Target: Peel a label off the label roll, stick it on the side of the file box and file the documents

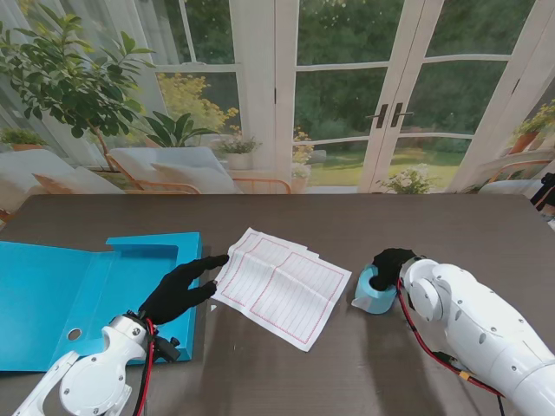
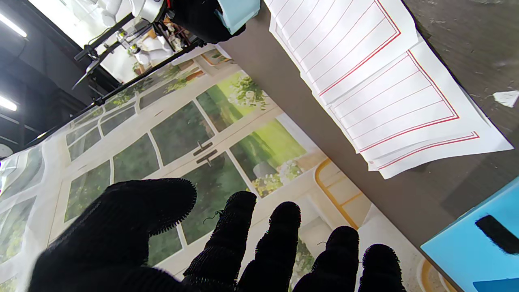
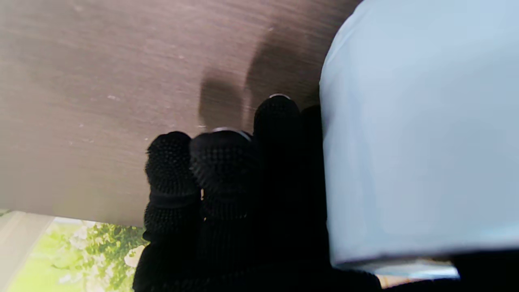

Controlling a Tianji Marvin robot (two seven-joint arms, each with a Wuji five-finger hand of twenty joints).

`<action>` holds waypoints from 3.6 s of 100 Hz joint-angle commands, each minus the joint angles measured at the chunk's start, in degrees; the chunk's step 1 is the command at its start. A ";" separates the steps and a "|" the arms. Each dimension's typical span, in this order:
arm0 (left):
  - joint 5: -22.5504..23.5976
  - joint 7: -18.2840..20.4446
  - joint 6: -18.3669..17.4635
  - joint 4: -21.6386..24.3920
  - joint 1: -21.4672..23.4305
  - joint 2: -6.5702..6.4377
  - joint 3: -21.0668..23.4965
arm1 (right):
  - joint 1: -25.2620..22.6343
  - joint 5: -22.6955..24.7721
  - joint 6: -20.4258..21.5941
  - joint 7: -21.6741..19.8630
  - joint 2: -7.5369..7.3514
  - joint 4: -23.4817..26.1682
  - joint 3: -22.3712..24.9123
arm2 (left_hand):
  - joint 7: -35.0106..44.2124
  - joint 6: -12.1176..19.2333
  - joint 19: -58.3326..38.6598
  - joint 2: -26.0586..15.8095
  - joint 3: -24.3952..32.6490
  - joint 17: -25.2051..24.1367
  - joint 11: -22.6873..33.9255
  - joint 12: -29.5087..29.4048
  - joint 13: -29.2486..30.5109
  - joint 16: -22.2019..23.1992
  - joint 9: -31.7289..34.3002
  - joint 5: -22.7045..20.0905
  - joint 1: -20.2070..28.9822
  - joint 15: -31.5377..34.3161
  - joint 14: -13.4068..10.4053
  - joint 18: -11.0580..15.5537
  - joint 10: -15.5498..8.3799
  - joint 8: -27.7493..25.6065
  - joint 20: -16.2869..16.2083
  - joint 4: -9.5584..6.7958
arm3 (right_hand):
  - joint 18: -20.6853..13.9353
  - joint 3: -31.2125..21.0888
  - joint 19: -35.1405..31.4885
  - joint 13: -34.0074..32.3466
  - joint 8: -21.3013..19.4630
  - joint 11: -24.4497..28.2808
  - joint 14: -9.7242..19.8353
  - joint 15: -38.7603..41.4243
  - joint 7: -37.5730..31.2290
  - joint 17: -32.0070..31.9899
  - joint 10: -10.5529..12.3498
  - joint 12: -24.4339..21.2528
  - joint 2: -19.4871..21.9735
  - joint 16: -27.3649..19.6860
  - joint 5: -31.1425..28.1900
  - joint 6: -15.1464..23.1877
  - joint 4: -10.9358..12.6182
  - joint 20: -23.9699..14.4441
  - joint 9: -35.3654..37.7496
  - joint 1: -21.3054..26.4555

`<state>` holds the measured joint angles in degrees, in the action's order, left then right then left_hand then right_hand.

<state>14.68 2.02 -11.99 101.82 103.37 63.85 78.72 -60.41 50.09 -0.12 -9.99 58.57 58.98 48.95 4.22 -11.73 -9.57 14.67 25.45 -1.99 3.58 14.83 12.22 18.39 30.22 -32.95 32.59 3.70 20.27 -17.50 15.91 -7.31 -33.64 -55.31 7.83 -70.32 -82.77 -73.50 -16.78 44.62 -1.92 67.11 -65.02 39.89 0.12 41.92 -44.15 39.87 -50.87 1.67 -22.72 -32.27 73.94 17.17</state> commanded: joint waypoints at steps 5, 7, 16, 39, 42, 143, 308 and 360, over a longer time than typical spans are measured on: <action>-0.36 0.91 0.31 0.20 0.13 0.22 -0.13 | -1.63 -3.23 -1.51 0.84 1.32 1.00 1.77 | 0.01 -0.08 1.54 -2.38 -0.10 -1.56 -0.37 -0.13 -0.71 -0.47 0.48 -0.13 -2.45 -0.70 -1.38 2.06 0.20 0.31 0.08 -1.47 | 0.07 -11.27 -2.94 -1.99 -3.66 1.31 1.23 2.11 -5.86 15.44 -1.86 1.91 1.14 0.78 -5.19 9.41 1.16 -1.65 3.04 2.78; -0.37 0.90 0.33 0.20 0.12 0.22 -0.15 | -1.80 -3.70 -1.75 1.07 1.46 1.08 2.11 | 0.00 -0.18 1.53 -2.40 -0.08 -1.55 -0.36 -0.13 -0.70 -0.47 0.51 -0.11 -2.40 -0.70 -1.38 2.06 0.11 0.31 0.07 -1.47 | 0.15 -11.39 -2.94 -1.98 -3.69 1.34 1.17 2.16 -5.85 15.44 -1.77 2.00 1.07 0.79 -5.19 9.39 1.11 -1.71 3.03 2.77; -0.37 0.95 0.46 0.14 0.04 0.21 -0.24 | -2.50 -5.65 -2.66 1.97 2.04 1.43 3.45 | 0.03 -0.18 1.52 -2.34 -0.05 -1.54 -0.37 -0.14 -0.71 -0.48 0.50 -0.24 -2.35 -0.69 -1.31 2.04 0.18 0.30 0.06 -1.46 | 0.24 -11.90 -2.87 -1.97 -4.03 1.36 1.21 2.18 -6.01 15.45 -1.72 2.25 0.96 0.75 -4.91 9.39 0.96 -1.90 2.94 2.93; -0.43 1.21 0.80 -0.57 -1.06 0.18 -1.25 | -4.31 -9.36 -4.93 5.31 3.44 2.69 6.82 | 0.11 -0.43 1.49 -1.96 0.39 -1.52 -0.35 -0.15 -0.70 -0.45 0.57 -0.51 -1.88 -0.66 -1.21 1.99 0.37 0.26 0.02 -1.82 | 0.78 -11.88 -2.70 -1.92 -4.84 1.93 0.50 2.39 -6.42 14.99 -2.43 3.29 1.15 0.71 -4.23 8.55 0.68 -2.59 2.11 3.52; -0.48 1.32 0.83 -0.74 -1.39 0.16 -1.55 | -4.64 -9.69 -5.11 5.50 3.55 3.21 7.44 | 0.13 -0.46 1.49 -1.86 0.50 -1.52 -0.35 -0.15 -0.68 -0.44 0.58 -0.57 -1.75 -0.65 -1.17 1.99 0.40 0.26 0.01 -1.92 | 0.99 -11.84 -2.65 -1.90 -4.89 1.95 0.17 2.38 -6.45 14.76 -2.59 3.38 1.11 0.68 -4.14 8.44 0.72 -2.70 1.95 3.73; 3.16 4.51 -7.75 -10.97 -19.52 -0.63 -13.63 | -14.90 -17.93 -8.58 1.74 4.38 30.20 15.43 | 2.38 4.10 -1.74 10.58 3.59 3.44 2.33 5.26 4.89 4.38 3.86 1.28 0.88 3.68 -0.32 0.05 -0.33 -2.28 -3.64 -8.85 | 3.88 -10.83 -2.27 -1.68 -4.71 1.97 -2.63 1.17 -6.19 12.52 -4.39 3.07 0.87 0.16 -4.23 5.78 1.20 -3.51 1.25 6.14; 6.49 -7.25 -12.92 -22.56 -27.86 2.86 -25.46 | -14.72 -26.54 -19.63 8.16 7.44 31.89 10.57 | 34.67 0.58 -51.99 15.64 3.11 1.36 24.98 36.25 10.11 26.97 4.33 6.68 -2.57 38.58 2.04 0.69 -0.84 -18.01 -12.57 -5.75 | 6.02 -10.87 -2.87 -1.53 -5.03 1.84 -5.07 1.26 -5.51 11.12 -6.27 2.83 0.35 0.08 -4.56 3.33 1.33 -3.68 0.95 7.95; 8.73 -10.12 -13.31 -23.17 -27.57 3.29 -26.02 | -14.38 -28.08 -23.62 10.40 8.42 31.73 10.04 | 40.05 0.15 -59.85 16.33 2.18 2.51 31.73 47.31 11.31 32.29 5.55 5.98 -6.28 46.67 1.90 0.45 -1.27 -20.93 -14.52 -2.43 | 6.71 -11.21 -3.16 -1.52 -5.04 1.96 -5.56 1.83 -5.38 11.10 -6.91 2.76 -0.07 0.20 -4.86 2.45 1.27 -3.62 1.12 8.43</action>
<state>23.73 -9.80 -25.15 78.33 75.25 66.79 52.95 -75.45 22.19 -23.34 0.77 66.28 90.00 58.99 39.73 -15.03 -68.37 29.17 28.08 1.93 36.16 62.27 24.58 50.67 37.01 -24.16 28.96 50.85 22.33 -18.18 15.88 -26.21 -48.00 -60.60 13.46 -73.06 -82.77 -73.50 -17.23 45.51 -7.50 68.15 -64.03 39.89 -4.79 44.74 -48.53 39.94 -50.75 -5.07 -24.46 -35.45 73.93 21.93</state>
